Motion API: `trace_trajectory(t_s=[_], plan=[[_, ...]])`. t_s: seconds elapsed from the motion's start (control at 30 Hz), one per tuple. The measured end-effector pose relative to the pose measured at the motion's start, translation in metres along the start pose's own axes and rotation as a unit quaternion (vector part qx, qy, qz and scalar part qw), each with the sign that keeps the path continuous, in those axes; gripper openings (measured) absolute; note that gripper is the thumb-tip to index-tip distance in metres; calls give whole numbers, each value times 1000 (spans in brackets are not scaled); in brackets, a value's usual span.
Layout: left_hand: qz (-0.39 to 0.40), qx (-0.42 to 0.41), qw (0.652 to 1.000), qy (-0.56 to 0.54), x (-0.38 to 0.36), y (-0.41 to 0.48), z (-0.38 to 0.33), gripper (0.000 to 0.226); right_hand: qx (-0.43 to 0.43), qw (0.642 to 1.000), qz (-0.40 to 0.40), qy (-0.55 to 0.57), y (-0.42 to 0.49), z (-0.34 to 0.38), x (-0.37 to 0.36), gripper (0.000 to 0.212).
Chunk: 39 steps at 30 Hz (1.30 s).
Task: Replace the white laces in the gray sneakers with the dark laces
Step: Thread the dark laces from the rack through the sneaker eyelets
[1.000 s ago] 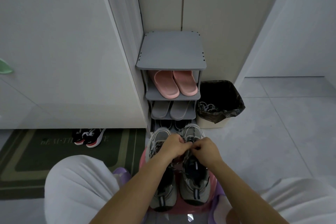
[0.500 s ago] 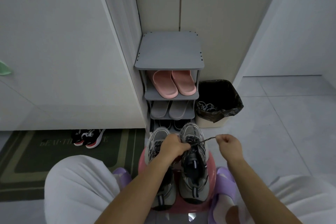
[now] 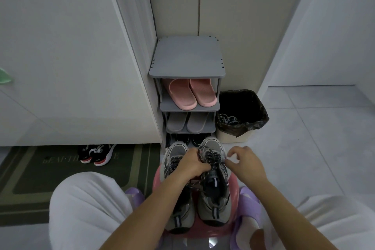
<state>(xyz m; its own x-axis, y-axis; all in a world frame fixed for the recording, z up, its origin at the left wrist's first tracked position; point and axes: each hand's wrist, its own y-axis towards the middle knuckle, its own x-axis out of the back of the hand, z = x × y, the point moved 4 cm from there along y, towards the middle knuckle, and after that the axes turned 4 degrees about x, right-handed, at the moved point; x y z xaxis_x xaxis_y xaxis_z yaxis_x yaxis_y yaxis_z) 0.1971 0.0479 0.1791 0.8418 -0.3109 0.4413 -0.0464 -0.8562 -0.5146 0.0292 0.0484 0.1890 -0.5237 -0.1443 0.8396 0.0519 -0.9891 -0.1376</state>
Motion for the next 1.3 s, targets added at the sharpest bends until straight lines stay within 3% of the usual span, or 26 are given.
trace_trajectory(t_s=[0.1, 0.17, 0.27, 0.37, 0.47, 0.6, 0.9, 1.03, 1.1, 1.17, 1.3], plan=[[-10, -12, 1000, -10, 1, 0, -1, 33, 98, 989, 46, -102, 4, 27, -18, 21], [-4, -17, 1000, -14, 2, -3, -3, 36, 98, 975, 78, -184, 7, 33, -29, 28], [-7, -12, 1000, -12, 4, -2, 0, 34, 78, 974, 77, -200, 9, 34, -33, 30], [-10, -7, 1000, -16, 4, -1, 4, 23, 74, 983, 52, -159, 8, 28, -23, 27], [-10, 19, 1000, -12, 3, 3, 9, 45, 39, 991, 46, -119, 4, 12, -10, 22], [0, 38, 999, -10, 1, 5, 11, 56, -26, 997, 38, -60, 1, -14, 1, 18], [4, 42, 999, 20, 0, 4, 8, 47, -93, 994, -12, 51, -2, -46, 22, 18], [-9, -25, 987, 157, -3, -12, 2, 46, -83, 989, -22, 124, -4, -36, 27, 21], [-5, -68, 951, 302, -7, -20, -1, 50, -82, 983, -16, 164, -4, -30, 28, 20], [-23, -105, 910, 401, -5, -24, -4, 40, -93, 973, -13, 213, -4, -25, 28, 16], [-20, -69, 940, 332, 11, -19, 3, 15, -134, 932, -25, 335, -4, -18, 33, 19]])
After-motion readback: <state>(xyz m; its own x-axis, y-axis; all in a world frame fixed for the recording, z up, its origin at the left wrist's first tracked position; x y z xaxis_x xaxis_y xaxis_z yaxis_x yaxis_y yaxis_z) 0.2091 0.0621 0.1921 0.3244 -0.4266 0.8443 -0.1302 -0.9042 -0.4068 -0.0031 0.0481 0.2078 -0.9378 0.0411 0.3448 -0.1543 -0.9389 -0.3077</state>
